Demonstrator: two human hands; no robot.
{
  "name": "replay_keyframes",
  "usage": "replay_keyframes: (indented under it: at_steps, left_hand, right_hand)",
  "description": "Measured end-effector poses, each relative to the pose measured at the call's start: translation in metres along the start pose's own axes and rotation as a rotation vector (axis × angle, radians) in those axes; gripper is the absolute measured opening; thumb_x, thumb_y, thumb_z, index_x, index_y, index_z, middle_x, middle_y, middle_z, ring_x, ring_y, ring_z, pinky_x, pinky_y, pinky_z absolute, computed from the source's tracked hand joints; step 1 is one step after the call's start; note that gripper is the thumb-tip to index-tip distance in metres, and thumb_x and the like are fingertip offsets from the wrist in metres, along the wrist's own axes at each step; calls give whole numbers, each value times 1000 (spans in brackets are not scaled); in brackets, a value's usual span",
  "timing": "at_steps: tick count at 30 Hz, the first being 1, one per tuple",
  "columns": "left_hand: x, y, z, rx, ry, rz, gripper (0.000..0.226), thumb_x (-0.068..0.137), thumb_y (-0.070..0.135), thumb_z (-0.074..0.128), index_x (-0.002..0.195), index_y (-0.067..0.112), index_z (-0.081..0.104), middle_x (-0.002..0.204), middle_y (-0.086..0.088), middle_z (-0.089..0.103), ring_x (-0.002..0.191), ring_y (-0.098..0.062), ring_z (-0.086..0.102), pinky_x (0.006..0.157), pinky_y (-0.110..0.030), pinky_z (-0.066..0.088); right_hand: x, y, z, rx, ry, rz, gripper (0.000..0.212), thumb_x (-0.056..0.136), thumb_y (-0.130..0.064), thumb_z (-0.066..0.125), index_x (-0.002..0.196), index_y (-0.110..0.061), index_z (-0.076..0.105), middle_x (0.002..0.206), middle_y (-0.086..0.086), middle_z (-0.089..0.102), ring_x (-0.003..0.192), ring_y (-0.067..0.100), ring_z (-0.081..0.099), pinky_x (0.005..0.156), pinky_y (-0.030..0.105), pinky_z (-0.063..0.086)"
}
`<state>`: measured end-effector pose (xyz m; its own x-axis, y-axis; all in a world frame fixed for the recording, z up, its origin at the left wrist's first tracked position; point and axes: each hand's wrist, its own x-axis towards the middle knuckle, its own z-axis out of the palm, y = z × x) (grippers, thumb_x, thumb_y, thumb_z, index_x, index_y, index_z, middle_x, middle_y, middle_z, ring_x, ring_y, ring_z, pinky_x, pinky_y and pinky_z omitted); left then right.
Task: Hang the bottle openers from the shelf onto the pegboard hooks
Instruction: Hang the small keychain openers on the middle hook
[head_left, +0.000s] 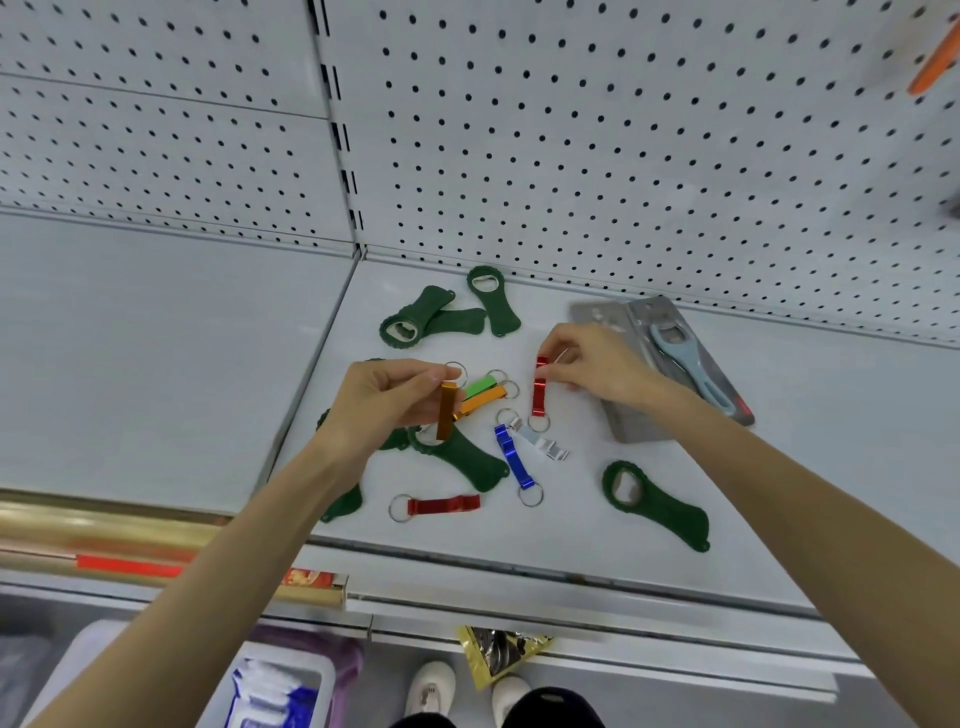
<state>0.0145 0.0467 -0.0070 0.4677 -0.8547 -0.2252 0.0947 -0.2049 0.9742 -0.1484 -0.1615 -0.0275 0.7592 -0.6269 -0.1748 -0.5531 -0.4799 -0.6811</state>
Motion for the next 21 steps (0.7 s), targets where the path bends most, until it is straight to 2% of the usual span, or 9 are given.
replay_keyframes:
  at_steps: [4,8,10,13,16,21]
  left_hand:
    - [0,5,4,10,10,6,19,94,17,55,102,13,73,92,-4,76,86,-17,73,76,-24,58]
    - [2,12,14,56,33,-4,20,94,19,54,102,13,72,96,0,75,88,-14,72,78,-26,58]
    - [2,15,18,48,40,-18,19,95,20,54,100,14,72,94,2,75,87,-12,72,78,-26,57]
    - [0,18,22,22,24,-39,18,96,21,53,97,16,71,88,4,76,83,-10,73,68,-20,56]
    - [-2,23,27,20,-14,-45,19,96,21,53,97,16,71,86,6,76,80,-8,73,59,-13,53]
    - [-10,30,39,1,-125,-33,20,96,19,54,98,12,71,88,0,76,80,-13,73,60,-14,53]
  right_hand:
    - [-6,-5,-7,104,61,-15,15,86,-14,68,91,-20,55,87,0,66,74,11,66,54,15,50]
    - [-18,-14,-14,210,109,-41,20,88,-8,65,107,-7,57,93,7,65,70,17,67,56,24,55]
    - [-27,-20,-17,285,132,-51,22,90,-3,62,112,-5,61,93,6,64,67,13,67,57,23,56]
    - [-44,-26,-21,418,166,-65,13,90,1,59,100,-5,64,86,8,66,65,10,69,61,20,56]
    - [-64,-28,-22,562,202,-62,10,90,2,60,94,-6,63,85,10,68,71,14,72,68,22,57]
    - [-97,-30,-16,743,269,-47,11,89,3,59,95,-5,62,81,4,74,76,18,73,70,20,56]
